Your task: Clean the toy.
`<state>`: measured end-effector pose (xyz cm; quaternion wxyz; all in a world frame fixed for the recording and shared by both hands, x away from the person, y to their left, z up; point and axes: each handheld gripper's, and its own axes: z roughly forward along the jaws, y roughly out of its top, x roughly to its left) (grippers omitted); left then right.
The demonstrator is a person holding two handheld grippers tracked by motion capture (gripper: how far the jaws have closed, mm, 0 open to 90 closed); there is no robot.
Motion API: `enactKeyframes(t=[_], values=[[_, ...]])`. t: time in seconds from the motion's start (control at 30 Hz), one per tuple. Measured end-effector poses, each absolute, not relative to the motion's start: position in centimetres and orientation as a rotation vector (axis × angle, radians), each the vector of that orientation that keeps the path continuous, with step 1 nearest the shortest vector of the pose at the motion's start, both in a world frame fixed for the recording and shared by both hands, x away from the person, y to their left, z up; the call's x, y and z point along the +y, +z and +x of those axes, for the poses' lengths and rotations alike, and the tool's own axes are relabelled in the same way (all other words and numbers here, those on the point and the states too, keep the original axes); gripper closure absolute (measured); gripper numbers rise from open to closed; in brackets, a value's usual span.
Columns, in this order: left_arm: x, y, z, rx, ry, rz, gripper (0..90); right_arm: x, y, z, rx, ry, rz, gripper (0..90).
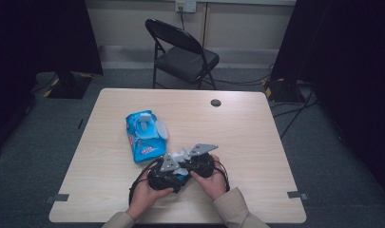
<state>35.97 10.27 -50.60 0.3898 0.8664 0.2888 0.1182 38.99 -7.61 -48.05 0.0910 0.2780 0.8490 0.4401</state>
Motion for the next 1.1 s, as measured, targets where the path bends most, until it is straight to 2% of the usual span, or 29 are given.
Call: enactKeyframes(t=[0.73, 1.1], values=[[10.3, -50.6, 36.0, 0.730, 0.301, 2.210, 24.4, -13.3, -49.4, 41.6, 2.372, 1.296, 1.056, 87.1], [10.3, -50.6, 36.0, 0.731, 0.301, 2.209, 24.3, -13.4, -49.3, 41.7, 2.370, 1.264, 1.049, 87.0]])
